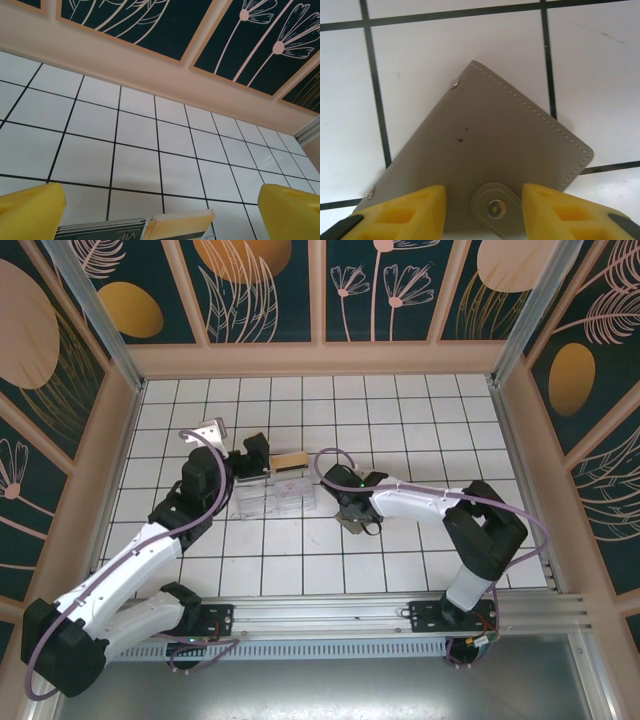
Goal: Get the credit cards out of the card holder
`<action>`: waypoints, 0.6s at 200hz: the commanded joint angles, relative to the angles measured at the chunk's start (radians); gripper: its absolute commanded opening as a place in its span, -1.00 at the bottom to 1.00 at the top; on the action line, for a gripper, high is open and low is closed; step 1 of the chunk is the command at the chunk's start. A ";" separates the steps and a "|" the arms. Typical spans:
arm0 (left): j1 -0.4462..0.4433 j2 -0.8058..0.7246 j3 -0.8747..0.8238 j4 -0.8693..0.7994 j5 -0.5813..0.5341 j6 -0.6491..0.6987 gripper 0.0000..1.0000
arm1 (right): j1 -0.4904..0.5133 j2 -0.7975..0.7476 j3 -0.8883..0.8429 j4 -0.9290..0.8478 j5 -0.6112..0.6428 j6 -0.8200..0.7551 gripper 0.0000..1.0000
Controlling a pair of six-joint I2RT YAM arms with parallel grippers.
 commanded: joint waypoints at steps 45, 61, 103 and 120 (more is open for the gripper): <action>-0.002 -0.035 -0.026 0.041 0.017 -0.012 0.97 | 0.006 0.070 -0.006 -0.005 0.016 0.029 -0.29; -0.002 -0.039 -0.026 0.037 0.017 -0.012 0.98 | 0.008 0.061 -0.019 -0.001 0.015 0.038 -0.37; -0.002 -0.036 -0.026 0.040 0.017 -0.016 0.98 | 0.011 0.004 -0.037 -0.010 0.022 0.044 -0.77; -0.002 -0.035 -0.025 0.038 0.018 -0.018 0.98 | 0.011 -0.011 -0.036 -0.016 0.032 0.040 -0.98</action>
